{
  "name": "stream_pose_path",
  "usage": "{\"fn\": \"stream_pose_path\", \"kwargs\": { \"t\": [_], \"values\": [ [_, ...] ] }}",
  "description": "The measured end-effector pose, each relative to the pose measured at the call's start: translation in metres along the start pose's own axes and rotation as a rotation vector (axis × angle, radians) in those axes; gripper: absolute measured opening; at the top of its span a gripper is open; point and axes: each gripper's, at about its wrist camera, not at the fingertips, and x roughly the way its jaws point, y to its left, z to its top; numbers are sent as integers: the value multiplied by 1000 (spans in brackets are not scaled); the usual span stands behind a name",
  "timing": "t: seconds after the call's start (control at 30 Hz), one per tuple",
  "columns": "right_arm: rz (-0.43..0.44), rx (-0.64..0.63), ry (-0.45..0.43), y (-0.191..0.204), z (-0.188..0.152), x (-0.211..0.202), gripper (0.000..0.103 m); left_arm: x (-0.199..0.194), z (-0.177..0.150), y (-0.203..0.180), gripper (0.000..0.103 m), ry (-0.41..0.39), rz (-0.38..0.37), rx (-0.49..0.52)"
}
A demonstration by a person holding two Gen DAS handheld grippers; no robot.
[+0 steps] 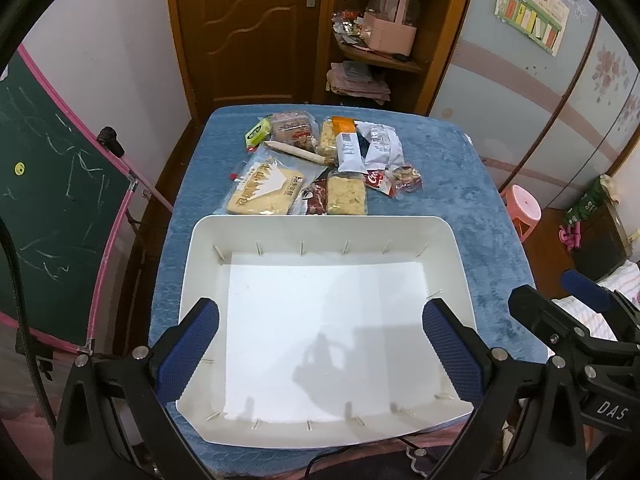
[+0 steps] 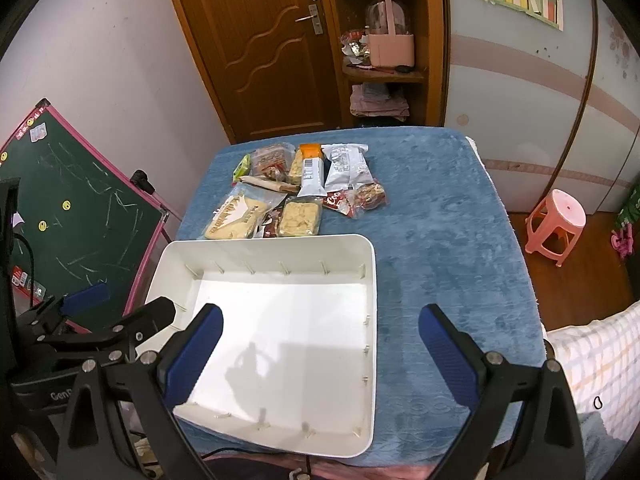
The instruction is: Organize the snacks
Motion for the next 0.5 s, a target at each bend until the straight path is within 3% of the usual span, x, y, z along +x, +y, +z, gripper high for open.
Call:
{"fn": "stream_pose_path", "kwargs": {
  "t": [0.5],
  "values": [
    [-2,-14,24,5,7,10,99,7,7,3,101,17,21,14]
  ]
}}
